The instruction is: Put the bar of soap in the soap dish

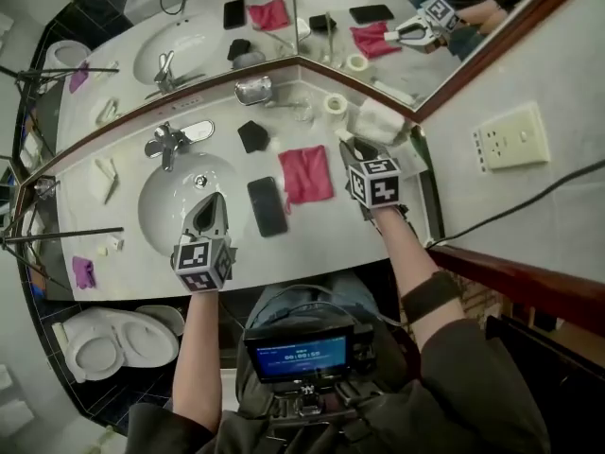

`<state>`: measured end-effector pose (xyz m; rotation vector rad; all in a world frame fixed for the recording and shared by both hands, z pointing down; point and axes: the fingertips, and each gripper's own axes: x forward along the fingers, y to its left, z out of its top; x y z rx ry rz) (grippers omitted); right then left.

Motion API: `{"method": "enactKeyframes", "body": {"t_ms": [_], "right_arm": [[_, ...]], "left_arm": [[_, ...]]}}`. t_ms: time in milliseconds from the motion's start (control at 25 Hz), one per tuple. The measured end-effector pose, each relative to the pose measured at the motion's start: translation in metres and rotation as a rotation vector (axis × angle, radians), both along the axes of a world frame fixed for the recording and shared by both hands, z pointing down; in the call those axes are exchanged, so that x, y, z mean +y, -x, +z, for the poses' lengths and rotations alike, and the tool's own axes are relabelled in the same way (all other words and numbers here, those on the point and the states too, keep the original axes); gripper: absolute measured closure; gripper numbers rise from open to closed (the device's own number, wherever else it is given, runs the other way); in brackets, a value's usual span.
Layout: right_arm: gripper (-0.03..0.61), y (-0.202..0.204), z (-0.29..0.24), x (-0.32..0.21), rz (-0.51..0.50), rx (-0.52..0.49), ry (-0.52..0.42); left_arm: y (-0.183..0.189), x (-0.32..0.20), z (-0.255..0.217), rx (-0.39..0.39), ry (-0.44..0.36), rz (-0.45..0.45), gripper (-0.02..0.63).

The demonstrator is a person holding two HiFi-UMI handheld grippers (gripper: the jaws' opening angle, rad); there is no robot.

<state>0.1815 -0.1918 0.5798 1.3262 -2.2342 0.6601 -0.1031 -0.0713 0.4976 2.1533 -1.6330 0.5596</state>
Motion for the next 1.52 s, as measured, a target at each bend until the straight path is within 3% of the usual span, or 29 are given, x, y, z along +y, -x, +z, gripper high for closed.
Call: {"method": "enactKeyframes", "body": {"t_ms": [360,720,1120,1520], "right_arm": [[0.448,-0.029,0.092,0.080,0.100,0.080,0.263],[0.439,-0.032,0.127,0.100,0.095,0.158,0.396],[0.425,-0.029,0.131,0.098,0.086,0.169,0.383],[0.428,-0.036,0.103,0.079,0.119,0.111,0.308]], "left_arm": [[-0.012,-0.003,-0.002,-0.012,0.004,0.058,0.614],[-0.004,0.001,-0.001,-0.013,0.004,0.045,0.614],[0.009,0.008,0.004,-0.013,0.015,-0.005,0.614],[0.003,0.003,-0.005,-0.007,-0.011,0.014,0.614]]}}
